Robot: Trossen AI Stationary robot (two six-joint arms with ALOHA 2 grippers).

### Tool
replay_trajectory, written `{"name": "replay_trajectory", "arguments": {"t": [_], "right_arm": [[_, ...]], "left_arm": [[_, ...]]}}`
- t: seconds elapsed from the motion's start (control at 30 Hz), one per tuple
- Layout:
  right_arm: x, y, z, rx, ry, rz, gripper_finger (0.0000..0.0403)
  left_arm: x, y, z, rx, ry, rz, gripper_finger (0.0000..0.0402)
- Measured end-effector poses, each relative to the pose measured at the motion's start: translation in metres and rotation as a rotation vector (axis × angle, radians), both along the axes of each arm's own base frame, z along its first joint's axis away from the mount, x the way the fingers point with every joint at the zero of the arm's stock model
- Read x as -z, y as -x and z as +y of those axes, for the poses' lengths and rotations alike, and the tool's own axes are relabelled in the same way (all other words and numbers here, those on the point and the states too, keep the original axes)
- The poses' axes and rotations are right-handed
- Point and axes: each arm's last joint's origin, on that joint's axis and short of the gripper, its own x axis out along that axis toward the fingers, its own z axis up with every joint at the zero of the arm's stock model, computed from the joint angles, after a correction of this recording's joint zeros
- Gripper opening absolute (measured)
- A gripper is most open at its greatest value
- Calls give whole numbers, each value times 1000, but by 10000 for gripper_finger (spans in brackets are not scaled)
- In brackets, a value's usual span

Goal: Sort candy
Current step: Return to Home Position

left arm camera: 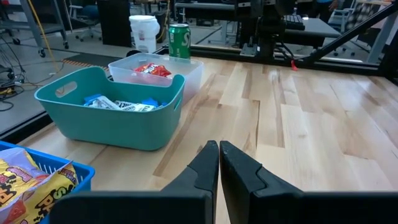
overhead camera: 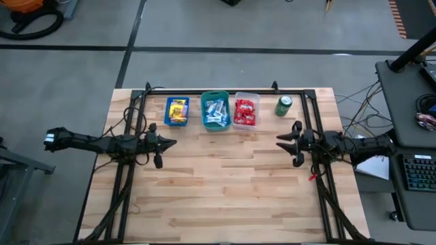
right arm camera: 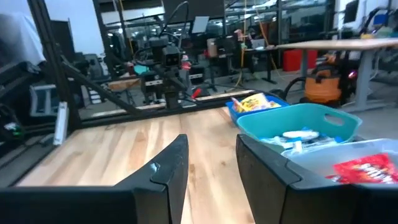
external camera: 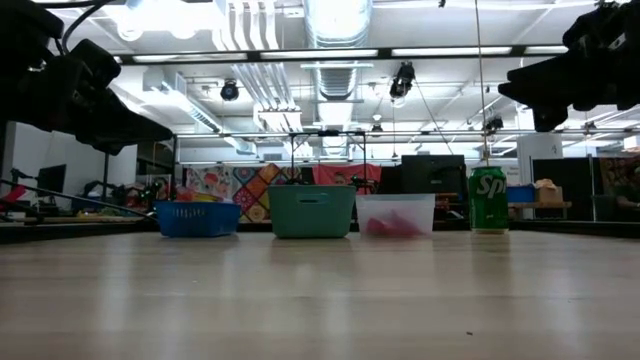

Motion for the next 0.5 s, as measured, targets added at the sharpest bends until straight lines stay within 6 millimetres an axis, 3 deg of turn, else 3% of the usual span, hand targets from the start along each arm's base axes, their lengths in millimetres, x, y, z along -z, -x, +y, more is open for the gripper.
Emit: {"name": "replay_trajectory", "arguments": {"t": [0.5], "right_arm": [[1, -1, -8, 83, 101, 29, 141]], "left_arm": [[0, 0, 0, 0, 0, 0, 0]]}}
